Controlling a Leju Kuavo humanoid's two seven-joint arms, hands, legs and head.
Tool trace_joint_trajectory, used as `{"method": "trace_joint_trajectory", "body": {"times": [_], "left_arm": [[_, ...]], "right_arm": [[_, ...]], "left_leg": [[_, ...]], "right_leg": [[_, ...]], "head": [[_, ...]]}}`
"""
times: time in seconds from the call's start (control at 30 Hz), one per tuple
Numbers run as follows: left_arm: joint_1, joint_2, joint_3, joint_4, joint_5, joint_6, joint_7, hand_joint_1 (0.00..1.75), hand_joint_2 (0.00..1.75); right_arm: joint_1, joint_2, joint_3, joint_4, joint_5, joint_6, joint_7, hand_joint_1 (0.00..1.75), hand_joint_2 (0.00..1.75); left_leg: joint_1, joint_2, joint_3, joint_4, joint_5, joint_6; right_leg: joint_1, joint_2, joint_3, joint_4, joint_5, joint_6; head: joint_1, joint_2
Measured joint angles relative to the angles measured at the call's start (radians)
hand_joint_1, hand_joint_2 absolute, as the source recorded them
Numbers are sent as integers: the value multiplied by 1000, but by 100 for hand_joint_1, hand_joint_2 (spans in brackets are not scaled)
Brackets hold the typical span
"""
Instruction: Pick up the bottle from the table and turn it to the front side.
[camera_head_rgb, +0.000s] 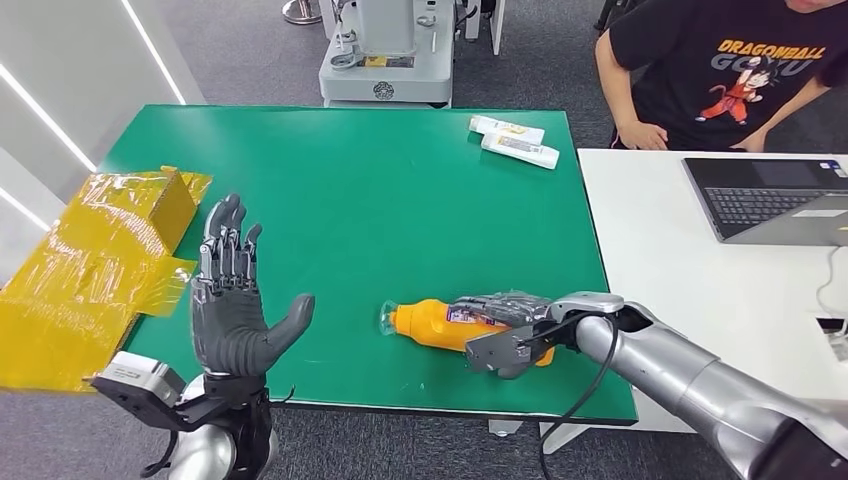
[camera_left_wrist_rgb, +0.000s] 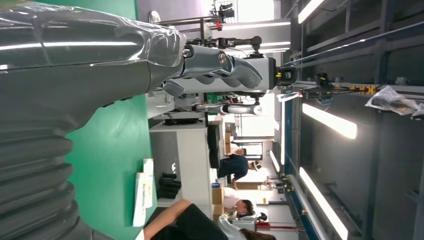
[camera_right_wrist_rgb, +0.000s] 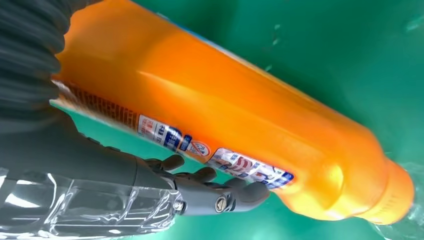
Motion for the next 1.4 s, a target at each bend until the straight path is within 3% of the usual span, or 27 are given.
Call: {"method": "trace_joint_trajectory", "body": {"times": [0.33,0.97,1.0,1.1,1.13,1.4], "left_arm": [[3,8,0,8,-6,-3,2,0,175],[10,17,-1,19,8,-5,-3,0,175],[8,17,-1,22,9,-6,-4,0,175],[-4,17,-4,36,17,-7,-8,0,175],[-8,17,-6,40,20,-7,-8,0,175],[-13,17,-9,49,26,6,-10,0,175]], "right_arm": [[12,-66,-21,-12,74,1,37,0,175],[10,-93,-22,0,150,-42,59,0,175],[12,-99,-23,-2,151,-46,60,14,175],[26,-118,-34,-12,156,-65,67,143,175],[33,-123,-40,-17,159,-76,69,173,175],[79,-136,-101,-33,190,-138,71,175,175]], "left_leg": [[0,0,-1,0,0,1],[0,0,-1,1,-1,1],[0,0,-1,1,-1,1],[0,0,-1,1,-1,1],[0,0,-1,1,-1,1],[0,0,-1,0,-1,1]], "right_leg": [[0,0,0,0,0,0],[0,0,0,-1,0,1],[0,0,0,-1,0,1],[0,0,0,-1,0,1],[0,0,0,-1,0,1],[0,0,0,-1,0,1]], "head": [[0,0],[0,0],[0,0],[0,0],[0,0],[0,0]]}}
